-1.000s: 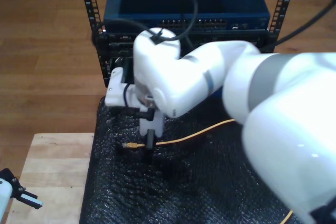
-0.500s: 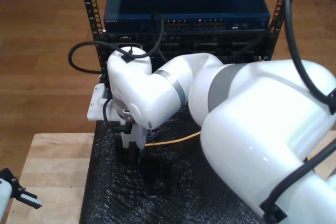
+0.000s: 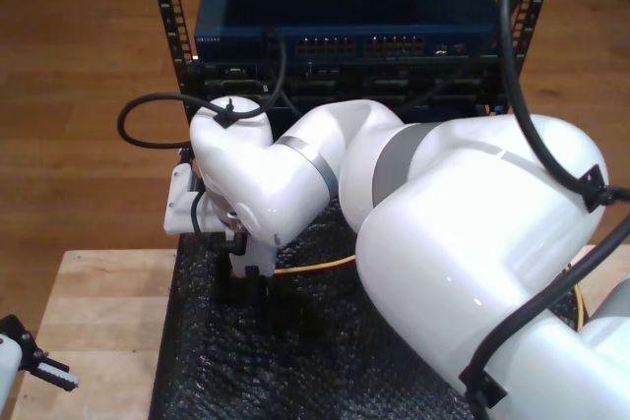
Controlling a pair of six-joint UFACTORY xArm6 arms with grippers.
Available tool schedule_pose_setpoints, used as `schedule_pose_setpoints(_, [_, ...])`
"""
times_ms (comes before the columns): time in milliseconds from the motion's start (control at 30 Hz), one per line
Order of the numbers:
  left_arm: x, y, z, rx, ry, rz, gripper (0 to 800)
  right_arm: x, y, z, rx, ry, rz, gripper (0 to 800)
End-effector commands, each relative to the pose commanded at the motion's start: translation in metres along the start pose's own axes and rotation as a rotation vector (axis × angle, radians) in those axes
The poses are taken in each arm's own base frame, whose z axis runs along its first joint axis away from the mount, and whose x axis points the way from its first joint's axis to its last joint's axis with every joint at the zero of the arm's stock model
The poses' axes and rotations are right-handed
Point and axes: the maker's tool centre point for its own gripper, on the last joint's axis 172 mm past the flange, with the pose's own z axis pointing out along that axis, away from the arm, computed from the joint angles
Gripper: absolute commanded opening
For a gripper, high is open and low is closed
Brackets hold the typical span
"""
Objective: Grab the cable and plug it in
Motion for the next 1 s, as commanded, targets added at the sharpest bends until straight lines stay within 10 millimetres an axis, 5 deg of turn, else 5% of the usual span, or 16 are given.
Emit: schedule_pose_setpoints(1000, [0.0003, 0.0, -0.0005, 0.0, 0.0, 0.001, 800, 0.0086, 0.0001, 0.0006, -0.009, 0.008, -0.013, 184])
